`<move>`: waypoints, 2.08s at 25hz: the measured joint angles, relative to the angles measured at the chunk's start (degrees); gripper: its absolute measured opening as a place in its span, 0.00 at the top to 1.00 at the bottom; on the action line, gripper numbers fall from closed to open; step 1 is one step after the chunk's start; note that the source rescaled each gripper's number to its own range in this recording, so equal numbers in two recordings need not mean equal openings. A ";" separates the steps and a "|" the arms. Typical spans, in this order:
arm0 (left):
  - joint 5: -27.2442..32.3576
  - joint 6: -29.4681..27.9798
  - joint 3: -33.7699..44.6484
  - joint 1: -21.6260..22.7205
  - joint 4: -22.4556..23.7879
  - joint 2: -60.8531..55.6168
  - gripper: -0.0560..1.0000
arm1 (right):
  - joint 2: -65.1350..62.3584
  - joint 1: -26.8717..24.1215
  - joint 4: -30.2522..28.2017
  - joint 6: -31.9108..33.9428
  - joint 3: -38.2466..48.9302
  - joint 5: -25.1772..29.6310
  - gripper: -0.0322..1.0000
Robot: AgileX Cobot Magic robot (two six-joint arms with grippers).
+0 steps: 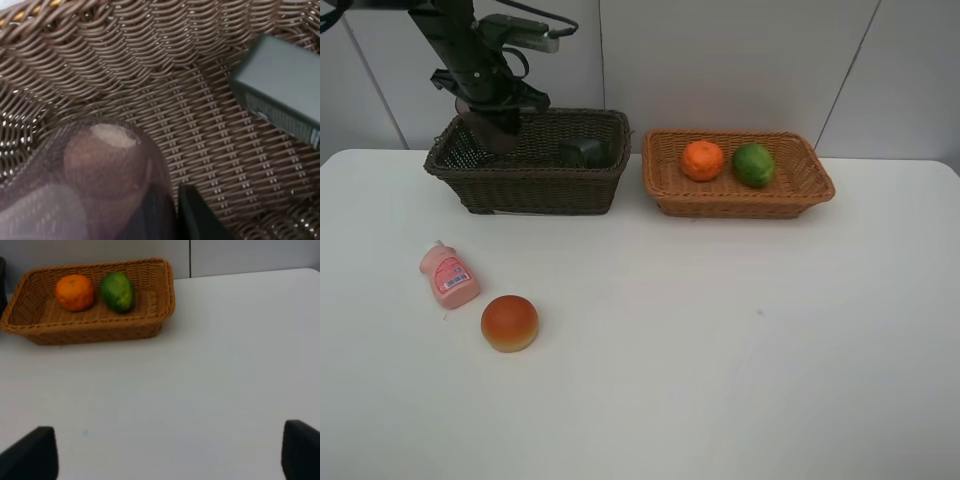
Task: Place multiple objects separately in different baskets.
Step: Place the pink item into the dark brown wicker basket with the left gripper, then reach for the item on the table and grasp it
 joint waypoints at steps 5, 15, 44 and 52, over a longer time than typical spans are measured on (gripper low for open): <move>0.68 0.00 -0.65 0.71 -0.30 1.85 0.95 | 0.00 0.00 0.00 0.00 0.00 0.00 0.04; 0.93 4.14 -0.65 1.17 -0.76 2.76 0.95 | 0.00 0.00 0.00 0.00 0.00 0.00 0.04; -1.75 4.80 -0.65 1.09 -1.69 -2.33 0.05 | 0.00 0.00 0.00 0.00 0.00 0.00 0.04; 4.67 4.69 -0.65 -0.32 -1.70 -10.21 0.05 | 0.00 0.00 0.00 0.00 0.00 0.00 0.04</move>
